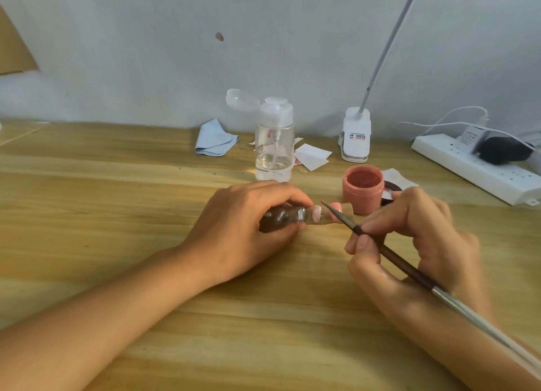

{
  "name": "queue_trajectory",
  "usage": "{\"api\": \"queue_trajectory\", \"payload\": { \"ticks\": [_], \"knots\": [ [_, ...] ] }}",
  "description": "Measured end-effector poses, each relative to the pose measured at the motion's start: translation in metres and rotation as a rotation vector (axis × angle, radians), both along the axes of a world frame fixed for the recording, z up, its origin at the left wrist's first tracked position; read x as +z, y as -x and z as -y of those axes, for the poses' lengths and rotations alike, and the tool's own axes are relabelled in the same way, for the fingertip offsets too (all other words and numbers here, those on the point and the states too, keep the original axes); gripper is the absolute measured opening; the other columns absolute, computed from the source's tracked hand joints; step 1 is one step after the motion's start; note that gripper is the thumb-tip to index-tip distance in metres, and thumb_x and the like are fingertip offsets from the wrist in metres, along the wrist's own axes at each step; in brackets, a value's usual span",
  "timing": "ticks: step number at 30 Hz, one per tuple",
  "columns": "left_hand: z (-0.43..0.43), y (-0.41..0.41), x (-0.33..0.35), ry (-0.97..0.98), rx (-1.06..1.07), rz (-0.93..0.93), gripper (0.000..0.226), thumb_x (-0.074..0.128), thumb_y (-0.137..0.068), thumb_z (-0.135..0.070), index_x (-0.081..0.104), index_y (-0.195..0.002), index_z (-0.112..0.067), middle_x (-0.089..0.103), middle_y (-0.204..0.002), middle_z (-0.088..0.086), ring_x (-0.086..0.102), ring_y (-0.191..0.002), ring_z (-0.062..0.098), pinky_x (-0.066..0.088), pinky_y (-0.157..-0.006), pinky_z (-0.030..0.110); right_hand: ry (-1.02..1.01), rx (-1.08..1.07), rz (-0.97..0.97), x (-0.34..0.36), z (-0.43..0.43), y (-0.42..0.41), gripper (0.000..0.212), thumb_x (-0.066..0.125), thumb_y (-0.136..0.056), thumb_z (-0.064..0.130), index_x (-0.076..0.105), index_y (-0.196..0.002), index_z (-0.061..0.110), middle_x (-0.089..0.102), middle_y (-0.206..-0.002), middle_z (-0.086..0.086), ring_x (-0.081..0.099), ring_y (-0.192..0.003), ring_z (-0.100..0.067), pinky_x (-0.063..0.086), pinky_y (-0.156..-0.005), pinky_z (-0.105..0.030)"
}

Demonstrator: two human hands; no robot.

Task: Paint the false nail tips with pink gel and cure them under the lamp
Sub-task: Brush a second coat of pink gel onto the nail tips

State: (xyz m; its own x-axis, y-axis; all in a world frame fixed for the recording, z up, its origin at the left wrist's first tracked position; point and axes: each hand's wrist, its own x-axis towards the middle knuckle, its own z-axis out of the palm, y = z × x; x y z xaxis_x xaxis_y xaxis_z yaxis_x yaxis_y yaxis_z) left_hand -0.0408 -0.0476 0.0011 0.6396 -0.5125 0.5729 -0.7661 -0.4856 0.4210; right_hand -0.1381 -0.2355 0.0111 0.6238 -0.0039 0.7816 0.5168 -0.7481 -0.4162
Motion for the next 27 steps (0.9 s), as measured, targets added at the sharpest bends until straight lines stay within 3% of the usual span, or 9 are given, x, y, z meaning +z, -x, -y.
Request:
{"api": "queue_trajectory", "payload": {
  "ticks": [10, 16, 21, 27],
  "knots": [
    [-0.0007, -0.0017, -0.002, -0.01, -0.008, 0.058, 0.024, 0.076, -0.082, -0.025, 0.068, -0.102, -0.037, 0.068, -0.091, -0.021, 0.063, -0.083, 0.002, 0.05, -0.068, 0.031, 0.047, -0.035, -0.021, -0.0006, -0.0012, 0.0, 0.012, 0.065, -0.064, 0.007, 0.055, -0.071, 0.006, 0.061, -0.065, 0.006, 0.052, -0.083, -0.002, 0.044, -0.083, -0.037],
    [-0.0004, -0.0008, -0.0017, -0.014, 0.006, 0.059, 0.024, 0.075, -0.081, -0.026, 0.068, -0.101, -0.036, 0.068, -0.091, -0.019, 0.063, -0.082, 0.003, 0.05, -0.069, 0.033, 0.046, 0.021, -0.038, 0.0011, -0.0002, 0.0011, 0.012, 0.053, -0.068, 0.023, 0.054, -0.068, 0.011, 0.058, -0.062, 0.009, 0.054, -0.08, -0.007, 0.046, -0.08, -0.037],
    [0.0002, -0.0001, -0.0017, -0.003, 0.014, 0.056, 0.021, 0.074, -0.08, -0.03, 0.069, -0.1, -0.036, 0.069, -0.09, -0.018, 0.063, -0.081, 0.005, 0.05, -0.067, 0.035, 0.04, 0.031, 0.002, -0.0004, 0.0011, 0.002, 0.012, 0.052, -0.07, 0.02, 0.054, -0.069, 0.008, 0.058, -0.062, 0.002, 0.052, -0.072, -0.012, 0.045, -0.09, -0.038],
    [-0.0001, 0.001, -0.0017, -0.015, 0.028, 0.056, 0.021, 0.071, -0.081, -0.032, 0.068, -0.101, -0.037, 0.068, -0.09, -0.02, 0.062, -0.08, 0.005, 0.05, -0.066, 0.034, 0.075, 0.027, -0.024, 0.0014, -0.0001, 0.0008, 0.012, 0.052, -0.07, 0.021, 0.053, -0.069, 0.01, 0.054, -0.062, 0.006, 0.051, -0.073, -0.009, 0.04, -0.08, -0.031]
  ]
}}
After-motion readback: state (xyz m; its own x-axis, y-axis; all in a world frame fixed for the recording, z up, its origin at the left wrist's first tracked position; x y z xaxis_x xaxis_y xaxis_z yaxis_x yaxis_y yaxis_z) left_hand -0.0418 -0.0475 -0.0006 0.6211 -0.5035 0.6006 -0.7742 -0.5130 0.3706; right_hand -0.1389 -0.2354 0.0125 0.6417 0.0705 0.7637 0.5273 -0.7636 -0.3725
